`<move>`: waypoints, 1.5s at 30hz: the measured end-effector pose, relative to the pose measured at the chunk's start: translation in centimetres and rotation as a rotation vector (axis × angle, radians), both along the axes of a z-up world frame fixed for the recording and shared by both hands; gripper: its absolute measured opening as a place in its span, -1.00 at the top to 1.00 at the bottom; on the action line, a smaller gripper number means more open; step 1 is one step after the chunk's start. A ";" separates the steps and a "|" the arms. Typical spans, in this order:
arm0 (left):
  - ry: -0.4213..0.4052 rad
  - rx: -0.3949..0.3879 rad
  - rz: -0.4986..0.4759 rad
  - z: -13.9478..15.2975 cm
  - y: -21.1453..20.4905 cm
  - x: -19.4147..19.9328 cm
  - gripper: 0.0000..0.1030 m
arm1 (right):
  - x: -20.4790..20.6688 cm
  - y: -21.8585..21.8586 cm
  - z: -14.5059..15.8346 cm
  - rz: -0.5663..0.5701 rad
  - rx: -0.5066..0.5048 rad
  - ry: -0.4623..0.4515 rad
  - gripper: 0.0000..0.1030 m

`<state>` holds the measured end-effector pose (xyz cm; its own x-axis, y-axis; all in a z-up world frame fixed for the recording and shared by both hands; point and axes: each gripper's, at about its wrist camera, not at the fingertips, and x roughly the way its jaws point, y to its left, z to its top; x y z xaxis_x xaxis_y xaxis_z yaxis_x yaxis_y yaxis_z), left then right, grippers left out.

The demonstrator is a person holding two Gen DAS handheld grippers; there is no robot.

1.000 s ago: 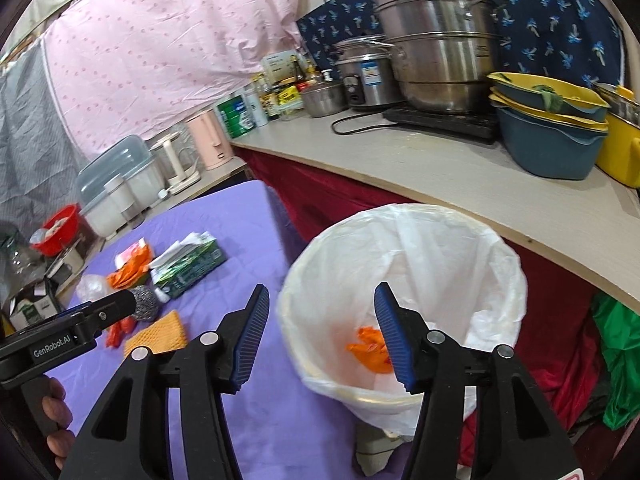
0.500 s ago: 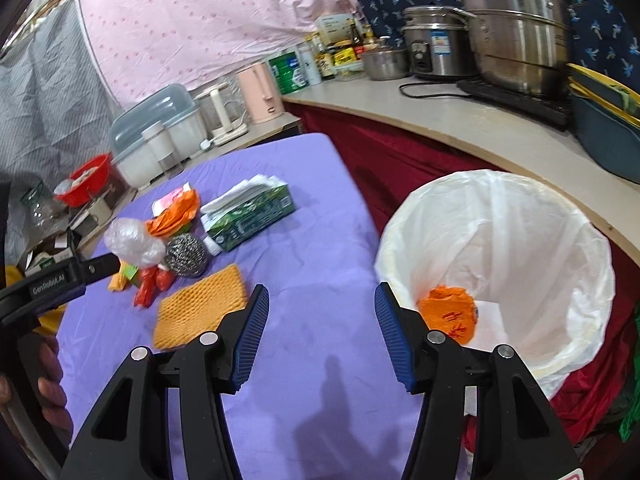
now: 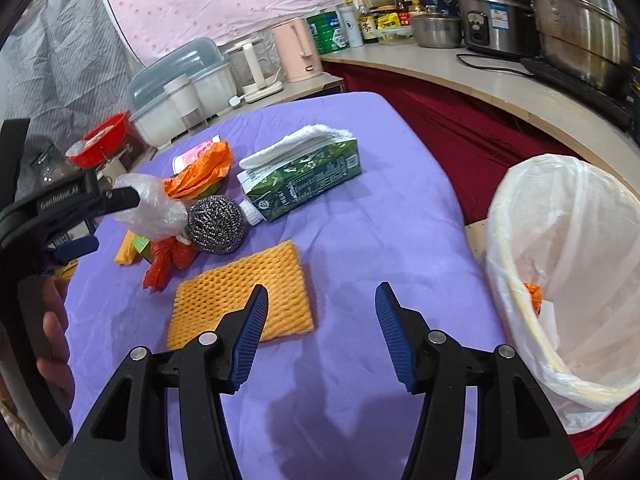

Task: Collect trash
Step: 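Grasp the clear plastic bag with the left gripper while the right gripper grasps the orange foam mesh sleeve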

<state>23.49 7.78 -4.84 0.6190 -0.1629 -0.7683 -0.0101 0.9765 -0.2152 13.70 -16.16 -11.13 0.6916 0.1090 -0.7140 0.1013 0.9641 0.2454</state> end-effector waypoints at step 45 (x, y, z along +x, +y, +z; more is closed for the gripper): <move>-0.146 -0.048 -0.182 6.7 -1.0 -8.2 0.48 | -4.3 -1.3 4.5 -0.048 0.047 -0.144 0.86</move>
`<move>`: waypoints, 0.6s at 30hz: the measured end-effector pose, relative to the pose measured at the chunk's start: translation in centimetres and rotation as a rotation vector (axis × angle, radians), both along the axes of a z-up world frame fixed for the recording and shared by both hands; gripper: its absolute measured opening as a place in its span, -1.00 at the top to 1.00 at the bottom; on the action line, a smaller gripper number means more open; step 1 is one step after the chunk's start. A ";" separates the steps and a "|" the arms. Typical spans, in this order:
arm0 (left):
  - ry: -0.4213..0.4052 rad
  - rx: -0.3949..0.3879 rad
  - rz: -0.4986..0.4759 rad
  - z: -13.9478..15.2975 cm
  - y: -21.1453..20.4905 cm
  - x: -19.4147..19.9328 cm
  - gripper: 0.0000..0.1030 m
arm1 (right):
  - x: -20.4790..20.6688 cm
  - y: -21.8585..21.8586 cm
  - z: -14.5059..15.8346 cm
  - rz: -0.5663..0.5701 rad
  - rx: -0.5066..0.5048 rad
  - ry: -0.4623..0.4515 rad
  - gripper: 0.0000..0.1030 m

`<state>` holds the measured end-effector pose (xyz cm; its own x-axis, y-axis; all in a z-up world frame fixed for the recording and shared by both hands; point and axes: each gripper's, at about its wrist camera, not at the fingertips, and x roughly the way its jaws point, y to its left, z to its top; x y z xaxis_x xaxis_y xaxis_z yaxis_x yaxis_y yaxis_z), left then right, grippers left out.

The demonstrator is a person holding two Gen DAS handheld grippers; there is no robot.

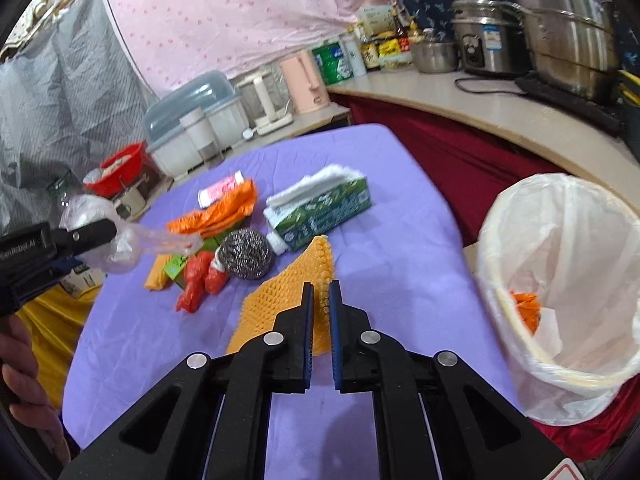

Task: Collect trash
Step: 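Grasp the clear plastic bag with the left gripper while the right gripper grasps the orange foam mesh sleeve, then carry the clear bag and foam sleeve in both grippers over the trash bin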

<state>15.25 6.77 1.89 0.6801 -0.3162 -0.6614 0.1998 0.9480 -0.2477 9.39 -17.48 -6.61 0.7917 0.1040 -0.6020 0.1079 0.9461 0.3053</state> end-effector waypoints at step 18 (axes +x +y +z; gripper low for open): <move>-0.075 0.058 -0.218 2.9 -10.4 -6.7 0.48 | -10.7 -11.4 6.2 -0.297 -0.011 -0.178 0.86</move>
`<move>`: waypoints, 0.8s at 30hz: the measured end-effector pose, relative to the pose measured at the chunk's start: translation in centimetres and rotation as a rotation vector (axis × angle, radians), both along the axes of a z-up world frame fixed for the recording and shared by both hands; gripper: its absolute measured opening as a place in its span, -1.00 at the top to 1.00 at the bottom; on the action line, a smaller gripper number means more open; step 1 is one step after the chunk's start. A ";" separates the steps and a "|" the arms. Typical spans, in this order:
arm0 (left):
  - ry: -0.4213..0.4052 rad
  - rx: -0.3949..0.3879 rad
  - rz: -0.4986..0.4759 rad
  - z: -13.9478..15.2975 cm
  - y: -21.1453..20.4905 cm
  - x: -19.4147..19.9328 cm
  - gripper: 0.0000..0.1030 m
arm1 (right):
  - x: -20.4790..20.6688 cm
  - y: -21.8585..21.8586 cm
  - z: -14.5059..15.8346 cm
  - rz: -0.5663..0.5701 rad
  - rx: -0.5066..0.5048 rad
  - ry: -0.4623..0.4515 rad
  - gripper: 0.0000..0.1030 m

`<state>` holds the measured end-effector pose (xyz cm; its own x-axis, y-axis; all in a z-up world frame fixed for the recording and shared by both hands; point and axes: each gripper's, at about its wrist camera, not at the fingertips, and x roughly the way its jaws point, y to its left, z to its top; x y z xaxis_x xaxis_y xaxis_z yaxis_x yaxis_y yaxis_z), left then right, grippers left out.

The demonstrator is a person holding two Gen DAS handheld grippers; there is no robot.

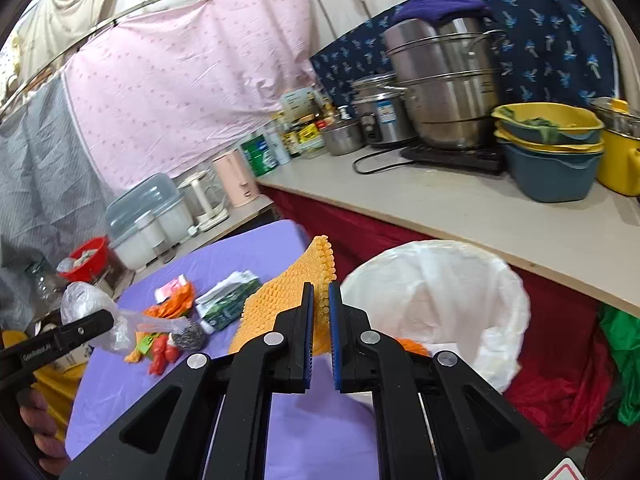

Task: Collect trash
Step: 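Carry the clear bag and foam sleeve in both grippers over the trash bin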

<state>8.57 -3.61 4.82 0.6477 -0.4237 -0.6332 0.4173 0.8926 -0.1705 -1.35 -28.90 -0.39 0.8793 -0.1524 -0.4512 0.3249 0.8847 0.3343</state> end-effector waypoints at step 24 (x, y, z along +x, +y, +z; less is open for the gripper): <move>-0.011 0.130 -0.205 -2.5 -15.0 -1.8 0.48 | -3.3 -9.9 -2.2 -0.176 0.017 0.023 0.86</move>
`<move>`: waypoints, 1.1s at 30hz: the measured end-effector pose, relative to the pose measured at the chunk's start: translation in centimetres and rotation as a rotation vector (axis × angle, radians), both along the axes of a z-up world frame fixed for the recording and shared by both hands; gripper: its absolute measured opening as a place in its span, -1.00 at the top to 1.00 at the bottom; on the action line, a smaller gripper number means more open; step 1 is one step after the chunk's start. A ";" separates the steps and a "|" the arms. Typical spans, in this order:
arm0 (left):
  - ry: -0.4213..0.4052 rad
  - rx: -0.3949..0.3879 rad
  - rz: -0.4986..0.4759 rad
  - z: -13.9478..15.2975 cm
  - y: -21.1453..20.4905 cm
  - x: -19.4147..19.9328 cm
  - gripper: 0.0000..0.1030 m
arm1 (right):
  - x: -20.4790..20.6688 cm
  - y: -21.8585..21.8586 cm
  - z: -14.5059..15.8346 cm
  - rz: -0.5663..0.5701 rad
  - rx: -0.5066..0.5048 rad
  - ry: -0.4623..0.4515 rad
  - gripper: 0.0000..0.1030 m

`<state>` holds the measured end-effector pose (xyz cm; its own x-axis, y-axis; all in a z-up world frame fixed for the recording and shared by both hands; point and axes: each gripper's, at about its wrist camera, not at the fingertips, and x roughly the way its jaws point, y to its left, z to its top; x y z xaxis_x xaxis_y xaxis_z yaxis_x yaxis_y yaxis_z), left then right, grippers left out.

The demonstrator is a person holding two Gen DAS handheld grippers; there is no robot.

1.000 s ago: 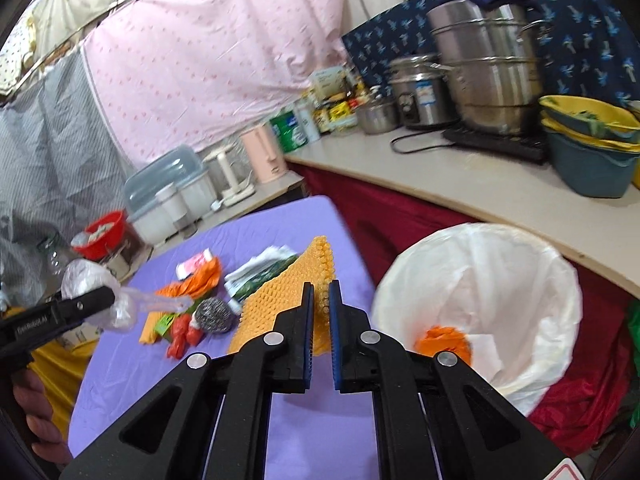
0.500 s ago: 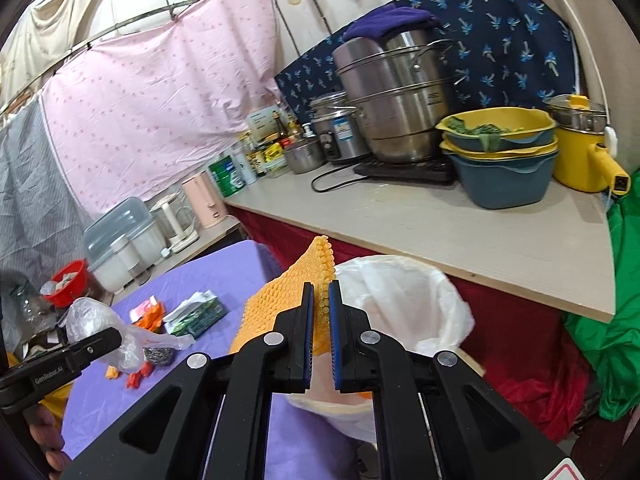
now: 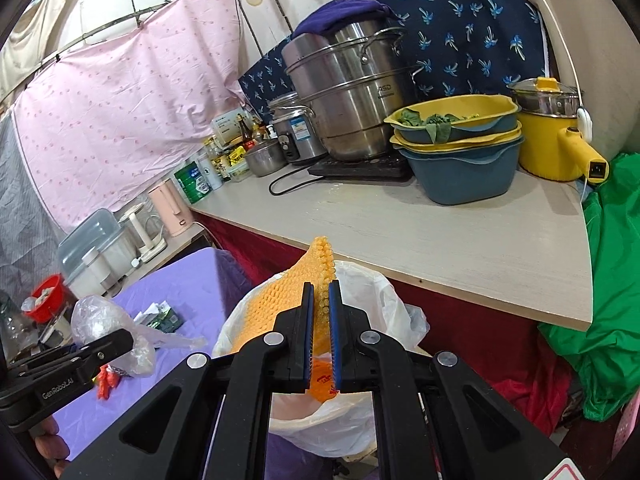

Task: Collect trash
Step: 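Carry the clear bag and foam sleeve in both grippers over the trash bin, then open both grippers to drop the clear bag and foam sleeve into the bin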

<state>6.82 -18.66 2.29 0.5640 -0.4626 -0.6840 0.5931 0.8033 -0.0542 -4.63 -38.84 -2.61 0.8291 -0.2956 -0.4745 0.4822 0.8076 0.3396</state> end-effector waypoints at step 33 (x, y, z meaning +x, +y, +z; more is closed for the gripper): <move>0.015 0.071 0.007 -4.2 -6.0 4.3 -0.20 | 4.4 -1.9 -1.7 -0.019 -0.017 0.067 0.59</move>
<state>11.16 -24.64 -1.91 0.5567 -0.4091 -0.7230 0.5871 0.8095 -0.0059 -0.19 -40.73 -4.28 0.7901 -0.3197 -0.5230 0.5185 0.8036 0.2922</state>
